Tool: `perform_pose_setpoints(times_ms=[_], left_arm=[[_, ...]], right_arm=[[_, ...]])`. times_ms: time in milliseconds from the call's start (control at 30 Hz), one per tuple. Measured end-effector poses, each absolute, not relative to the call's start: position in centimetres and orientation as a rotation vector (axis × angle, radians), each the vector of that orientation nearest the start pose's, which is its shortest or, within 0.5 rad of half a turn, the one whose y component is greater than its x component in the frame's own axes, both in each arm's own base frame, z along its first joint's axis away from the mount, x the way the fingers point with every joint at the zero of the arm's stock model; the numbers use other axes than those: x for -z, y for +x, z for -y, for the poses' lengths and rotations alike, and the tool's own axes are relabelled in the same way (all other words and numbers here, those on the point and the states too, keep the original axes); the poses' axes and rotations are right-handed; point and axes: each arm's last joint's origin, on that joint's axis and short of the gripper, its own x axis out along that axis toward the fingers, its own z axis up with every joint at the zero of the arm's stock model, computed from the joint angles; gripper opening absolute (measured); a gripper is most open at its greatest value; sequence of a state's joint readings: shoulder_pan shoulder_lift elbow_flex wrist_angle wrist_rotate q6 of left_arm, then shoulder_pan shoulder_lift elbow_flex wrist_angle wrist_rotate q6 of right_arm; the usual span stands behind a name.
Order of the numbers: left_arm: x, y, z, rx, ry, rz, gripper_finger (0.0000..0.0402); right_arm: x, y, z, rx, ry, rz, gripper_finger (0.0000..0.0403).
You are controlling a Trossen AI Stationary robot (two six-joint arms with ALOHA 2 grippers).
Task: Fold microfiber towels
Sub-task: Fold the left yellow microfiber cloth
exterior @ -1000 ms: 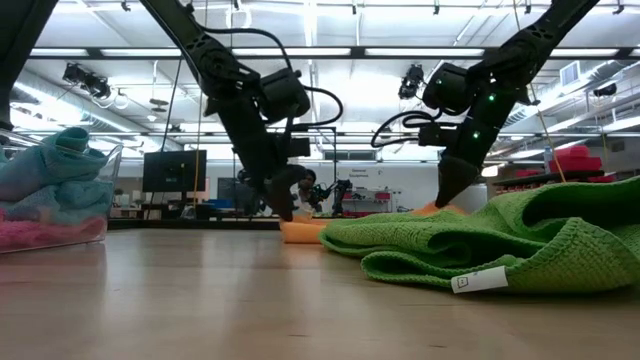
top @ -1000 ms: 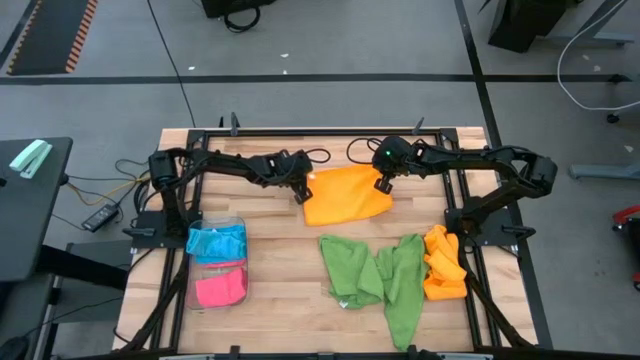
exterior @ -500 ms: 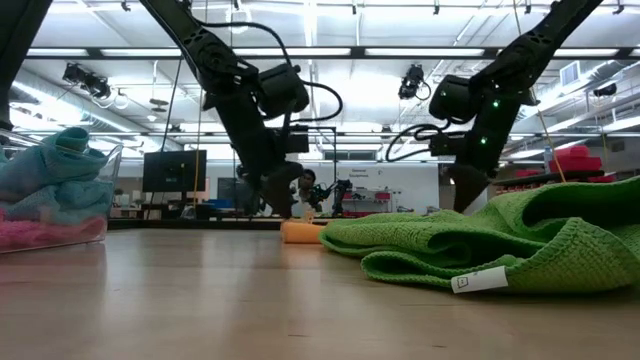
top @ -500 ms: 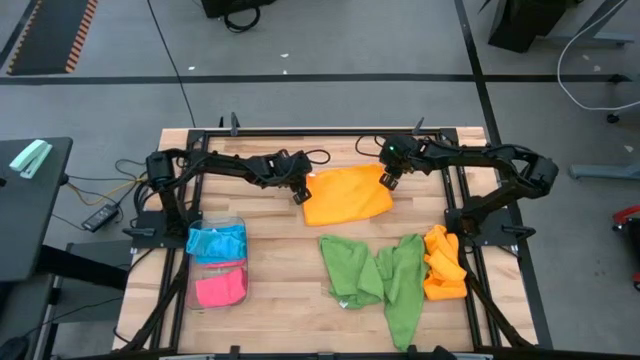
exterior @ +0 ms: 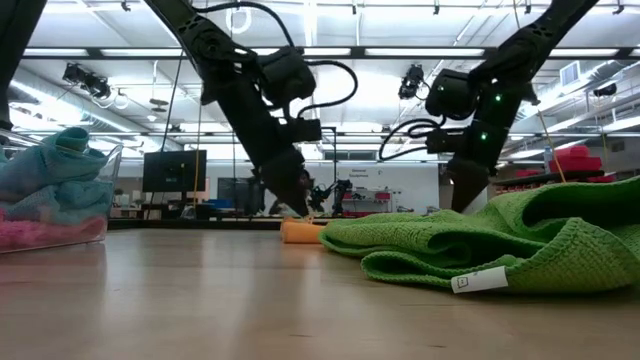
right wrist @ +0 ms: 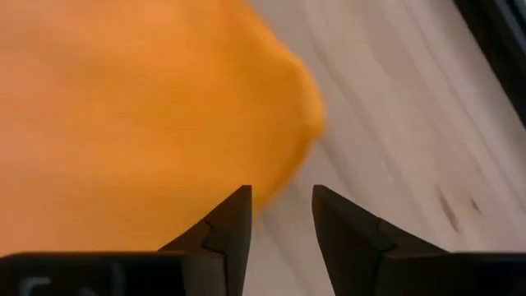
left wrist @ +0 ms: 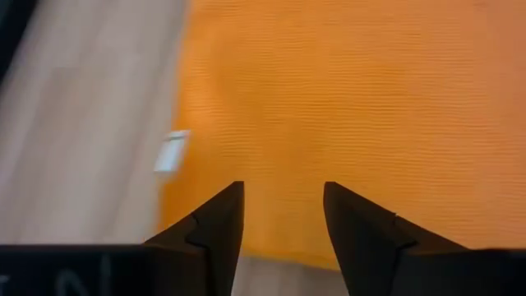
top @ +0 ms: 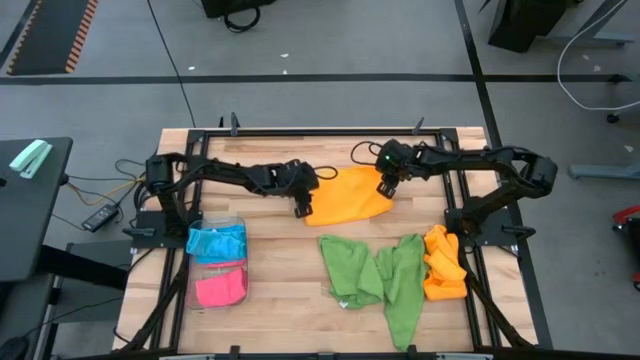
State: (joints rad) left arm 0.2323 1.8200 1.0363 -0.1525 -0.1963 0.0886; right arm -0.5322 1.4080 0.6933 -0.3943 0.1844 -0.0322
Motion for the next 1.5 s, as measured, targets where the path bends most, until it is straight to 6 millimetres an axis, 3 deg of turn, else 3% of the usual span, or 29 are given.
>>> perform_pose_setpoints(times_ms=[233,567,700,1000,1233,1367,1500], left_arm=[[-12.5,35.2,-9.0,-0.344,0.075,-1.017,0.0153],[-12.3,35.3,-7.4,-0.329,-0.023,-1.034,0.0120],[-12.3,35.2,-6.7,-0.327,-0.044,-1.050,0.0111],[-13.5,34.9,-5.3,-0.288,-0.035,-1.045,0.0106],[-13.6,35.1,-5.4,-0.306,-0.057,-1.020,0.0102],[-14.2,35.5,-5.1,-0.288,-0.030,-0.965,0.0097],[-14.5,35.6,-4.9,-0.248,0.043,-0.956,0.0094]], right_arm=[[-16.3,22.2,10.5,0.460,0.110,-1.107,0.0138],[-15.4,23.4,6.3,0.052,0.026,-1.064,0.0138],[-14.4,22.9,5.6,0.061,-0.013,-1.076,0.0138],[-13.2,21.7,6.7,0.140,-0.012,-1.109,0.0121],[-13.2,20.9,9.3,0.177,-0.127,-1.115,0.0108],[-13.8,20.6,11.6,0.377,-0.211,-1.077,0.0098],[-14.3,20.2,13.3,0.597,-0.180,-1.055,0.0090]])
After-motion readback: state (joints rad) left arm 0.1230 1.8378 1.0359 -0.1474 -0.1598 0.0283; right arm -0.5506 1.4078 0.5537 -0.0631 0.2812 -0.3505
